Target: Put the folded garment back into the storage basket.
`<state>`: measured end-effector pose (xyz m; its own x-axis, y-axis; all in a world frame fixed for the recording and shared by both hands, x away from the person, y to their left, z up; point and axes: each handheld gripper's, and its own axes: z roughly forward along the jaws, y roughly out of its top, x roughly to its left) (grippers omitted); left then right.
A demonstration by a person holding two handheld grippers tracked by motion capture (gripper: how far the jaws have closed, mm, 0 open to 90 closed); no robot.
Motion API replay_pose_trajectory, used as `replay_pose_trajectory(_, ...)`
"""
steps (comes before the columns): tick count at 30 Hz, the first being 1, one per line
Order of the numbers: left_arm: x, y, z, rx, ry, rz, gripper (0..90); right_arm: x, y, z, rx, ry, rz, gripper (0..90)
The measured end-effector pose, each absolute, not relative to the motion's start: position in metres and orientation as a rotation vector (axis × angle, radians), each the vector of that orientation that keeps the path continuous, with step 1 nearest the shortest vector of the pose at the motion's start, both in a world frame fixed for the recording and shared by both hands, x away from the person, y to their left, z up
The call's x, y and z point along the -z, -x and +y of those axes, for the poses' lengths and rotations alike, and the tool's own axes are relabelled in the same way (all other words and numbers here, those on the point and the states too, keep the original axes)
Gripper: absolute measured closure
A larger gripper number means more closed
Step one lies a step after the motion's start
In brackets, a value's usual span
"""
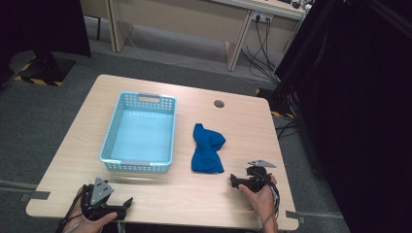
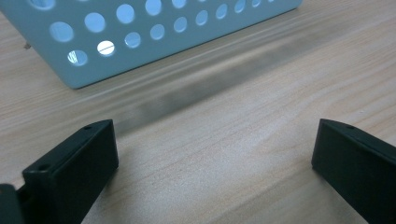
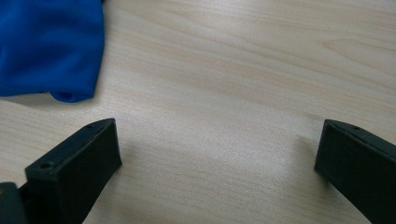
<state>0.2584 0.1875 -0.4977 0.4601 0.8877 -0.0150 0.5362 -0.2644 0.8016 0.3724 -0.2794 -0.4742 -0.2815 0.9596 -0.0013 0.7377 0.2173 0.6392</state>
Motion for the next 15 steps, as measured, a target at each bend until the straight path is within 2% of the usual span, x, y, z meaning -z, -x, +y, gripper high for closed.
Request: replay_pose_trajectory(15, 0.4977, -0.2584, 0.1875, -0.578, -1.939, 1.190, 0.0, 0.4733, -0.3735, -0.2794, -0.747, -1.574, 2.113, 0.6)
